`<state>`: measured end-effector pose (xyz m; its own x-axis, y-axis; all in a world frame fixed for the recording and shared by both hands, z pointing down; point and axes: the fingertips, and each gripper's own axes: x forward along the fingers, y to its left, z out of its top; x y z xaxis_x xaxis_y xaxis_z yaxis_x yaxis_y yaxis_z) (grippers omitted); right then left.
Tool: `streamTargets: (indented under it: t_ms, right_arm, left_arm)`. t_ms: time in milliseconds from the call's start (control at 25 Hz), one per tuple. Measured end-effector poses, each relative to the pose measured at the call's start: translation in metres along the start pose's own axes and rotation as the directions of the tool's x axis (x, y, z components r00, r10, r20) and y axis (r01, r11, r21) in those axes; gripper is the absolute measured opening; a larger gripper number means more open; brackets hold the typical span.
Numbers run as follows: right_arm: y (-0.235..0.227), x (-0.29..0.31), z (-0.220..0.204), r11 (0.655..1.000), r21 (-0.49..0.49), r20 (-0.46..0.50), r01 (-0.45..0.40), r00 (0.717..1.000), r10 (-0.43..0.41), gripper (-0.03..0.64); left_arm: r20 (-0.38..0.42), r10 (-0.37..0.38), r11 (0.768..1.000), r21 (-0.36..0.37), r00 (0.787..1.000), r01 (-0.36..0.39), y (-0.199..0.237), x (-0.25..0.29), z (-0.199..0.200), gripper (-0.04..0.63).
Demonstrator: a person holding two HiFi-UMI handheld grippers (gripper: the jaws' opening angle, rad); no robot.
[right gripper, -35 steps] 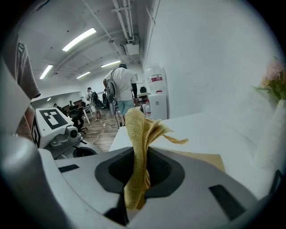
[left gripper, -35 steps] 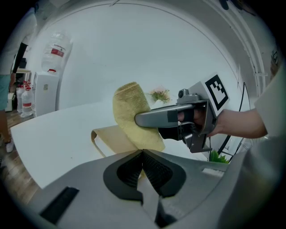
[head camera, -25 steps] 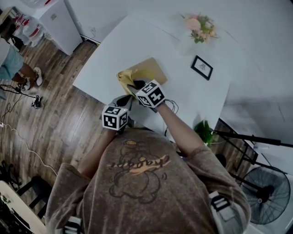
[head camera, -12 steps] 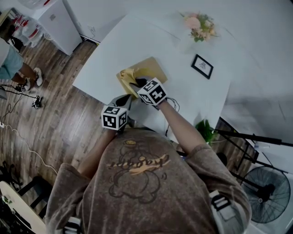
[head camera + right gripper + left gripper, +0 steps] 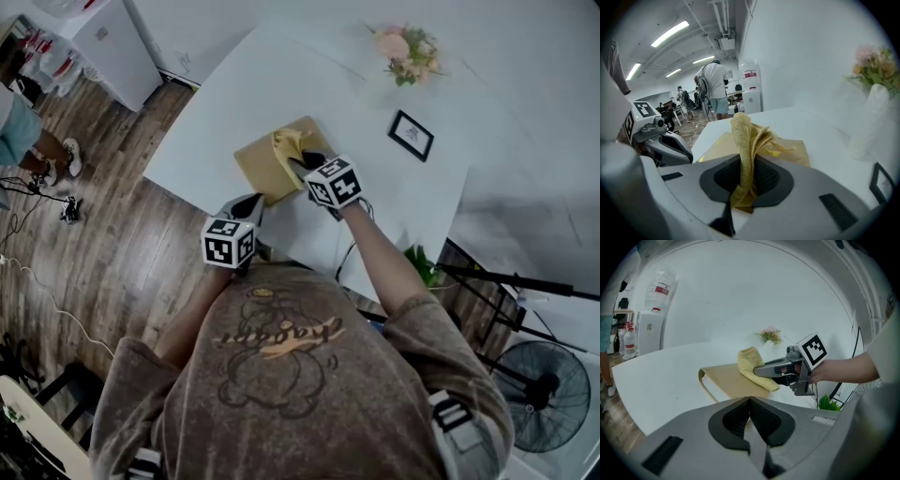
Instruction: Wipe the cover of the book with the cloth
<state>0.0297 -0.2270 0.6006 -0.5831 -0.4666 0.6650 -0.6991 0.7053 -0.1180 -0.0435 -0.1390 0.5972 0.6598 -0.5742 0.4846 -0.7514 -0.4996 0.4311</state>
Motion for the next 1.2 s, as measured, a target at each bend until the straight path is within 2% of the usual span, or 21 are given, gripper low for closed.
streamTargets:
  t_ms: [280,560,1000,1080,1200]
  right_arm:
    - [-0.037,-0.015,-0.010,0.999,0.002,-0.012,0.054,0.998,-0.054,0.063]
    - [-0.064,-0.030,-0.018,0.992,0.052,0.004,0.114,0.993,-0.114,0.063]
    - [-0.111,-0.071,-0.045,0.959,0.125,-0.021,0.253,0.967,-0.252,0.063]
    - [-0.116,-0.080,-0.047,0.949,0.148,-0.010,0.278,0.960,-0.280,0.063]
    - [-0.108,-0.094,-0.036,0.949,0.173,0.042,0.264,0.961,-0.275,0.063]
  left_arm:
    - [-0.014,-0.015,1.000,0.007,1.000,0.015,-0.003,0.006,-0.002,0.003]
    - [0.001,-0.016,1.000,0.004,1.000,0.016,-0.004,0.006,0.005,0.003]
    - [0.020,-0.011,1.000,-0.010,1.000,0.012,-0.004,0.001,0.010,0.003]
    - [0.022,-0.016,1.000,-0.008,1.000,0.016,-0.006,0.002,0.011,0.003]
    - [0.027,-0.022,1.000,-0.008,0.999,0.022,-0.008,0.002,0.013,0.003]
